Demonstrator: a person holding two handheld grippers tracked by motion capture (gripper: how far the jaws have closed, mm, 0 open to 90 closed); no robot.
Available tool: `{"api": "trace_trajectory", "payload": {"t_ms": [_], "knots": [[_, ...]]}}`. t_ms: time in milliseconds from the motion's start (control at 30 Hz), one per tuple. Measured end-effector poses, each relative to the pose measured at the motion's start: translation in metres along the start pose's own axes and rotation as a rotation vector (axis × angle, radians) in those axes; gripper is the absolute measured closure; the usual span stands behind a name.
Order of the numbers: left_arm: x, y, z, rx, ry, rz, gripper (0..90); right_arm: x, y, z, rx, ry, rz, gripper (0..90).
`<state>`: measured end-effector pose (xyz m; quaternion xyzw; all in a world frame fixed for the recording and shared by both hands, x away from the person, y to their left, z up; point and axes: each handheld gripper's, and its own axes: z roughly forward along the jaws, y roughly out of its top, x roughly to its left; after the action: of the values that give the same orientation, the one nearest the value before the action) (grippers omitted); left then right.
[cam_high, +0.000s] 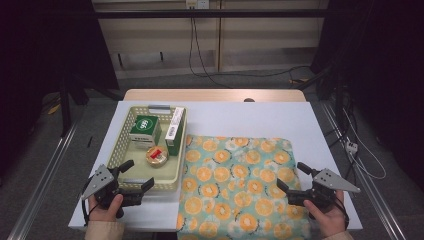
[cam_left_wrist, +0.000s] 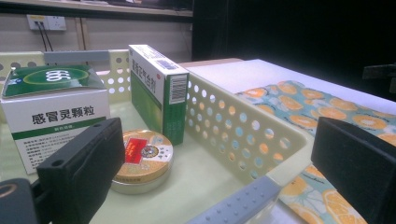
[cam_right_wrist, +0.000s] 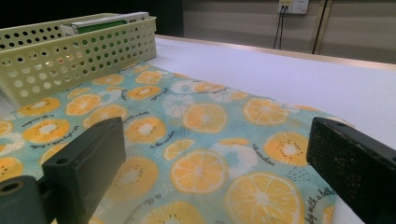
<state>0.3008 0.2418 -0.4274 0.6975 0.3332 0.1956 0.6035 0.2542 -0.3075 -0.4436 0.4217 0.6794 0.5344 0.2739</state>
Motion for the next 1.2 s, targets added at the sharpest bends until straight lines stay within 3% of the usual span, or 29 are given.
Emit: {"api": "trace_trajectory", "payload": {"t_ms": [500, 667, 867, 1200], "knots": [[-0.002, 0.0, 0.002, 0.005, -0.017, 0.011, 2.8, -0.004, 0.001, 0.001, 0.038, -0.005, 0.002, 4.8], [-0.004, 0.0, 0.004, 0.006, -0.022, 0.016, 2.8, -0.004, 0.003, 0.002, 0.07, -0.016, -0.023, 4.8], [-0.007, 0.001, 0.003, -0.001, -0.029, 0.022, 2.9, -0.005, 0.011, 0.005, 0.102, -0.006, 0.002, 5.1], [-0.007, 0.001, 0.003, -0.008, -0.032, 0.019, 2.9, -0.015, 0.033, 0.034, 0.152, -0.011, -0.007, 5.8]]}}
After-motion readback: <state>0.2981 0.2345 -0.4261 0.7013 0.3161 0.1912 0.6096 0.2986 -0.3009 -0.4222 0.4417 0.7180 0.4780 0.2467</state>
